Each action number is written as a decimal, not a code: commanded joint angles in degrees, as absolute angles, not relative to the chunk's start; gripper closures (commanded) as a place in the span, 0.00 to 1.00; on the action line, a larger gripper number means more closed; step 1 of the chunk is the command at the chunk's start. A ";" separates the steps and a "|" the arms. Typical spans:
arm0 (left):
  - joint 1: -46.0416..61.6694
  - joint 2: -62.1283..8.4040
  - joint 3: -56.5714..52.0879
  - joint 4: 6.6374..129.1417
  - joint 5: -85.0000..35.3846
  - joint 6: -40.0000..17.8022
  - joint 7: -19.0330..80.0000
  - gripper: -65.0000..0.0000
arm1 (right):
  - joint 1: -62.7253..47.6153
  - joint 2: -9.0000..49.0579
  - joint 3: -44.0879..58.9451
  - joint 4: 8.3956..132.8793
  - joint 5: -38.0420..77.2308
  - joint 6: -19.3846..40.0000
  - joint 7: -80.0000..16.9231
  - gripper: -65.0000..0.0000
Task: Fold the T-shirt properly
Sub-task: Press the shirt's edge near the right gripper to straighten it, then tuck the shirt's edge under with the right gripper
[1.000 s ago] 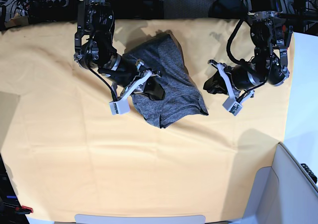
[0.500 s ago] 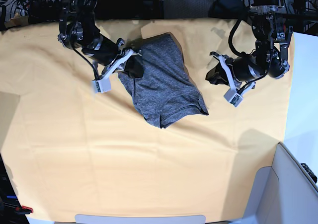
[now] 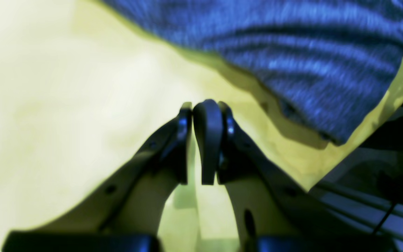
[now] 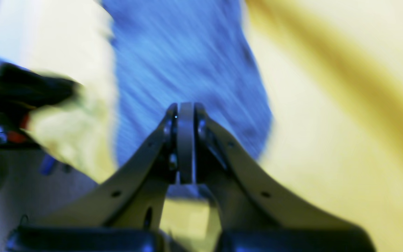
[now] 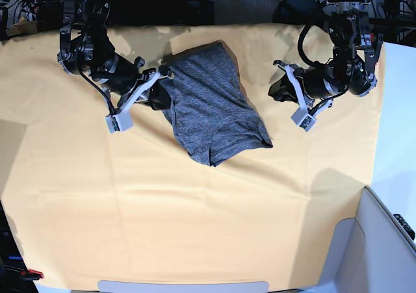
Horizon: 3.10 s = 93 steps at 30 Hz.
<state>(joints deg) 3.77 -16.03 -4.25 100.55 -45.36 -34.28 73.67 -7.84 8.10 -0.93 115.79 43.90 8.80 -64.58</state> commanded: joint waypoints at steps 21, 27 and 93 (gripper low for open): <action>3.82 -16.75 -4.62 101.58 -46.46 -34.33 72.48 0.95 | -4.62 5.05 -17.80 112.22 21.49 8.66 -67.82 1.00; 3.82 -16.75 -4.62 101.58 -46.46 -34.33 72.48 0.95 | -8.75 7.87 -17.98 114.68 21.67 8.66 -67.91 1.00; 14.37 -24.40 -4.53 101.41 -42.68 -34.42 65.80 0.81 | -17.71 6.02 -23.34 113.10 3.56 2.42 -63.16 1.00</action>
<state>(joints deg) 14.79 -23.64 -4.23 100.55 -42.28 -34.28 66.43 -17.30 6.20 -22.92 112.31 2.37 1.72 -61.84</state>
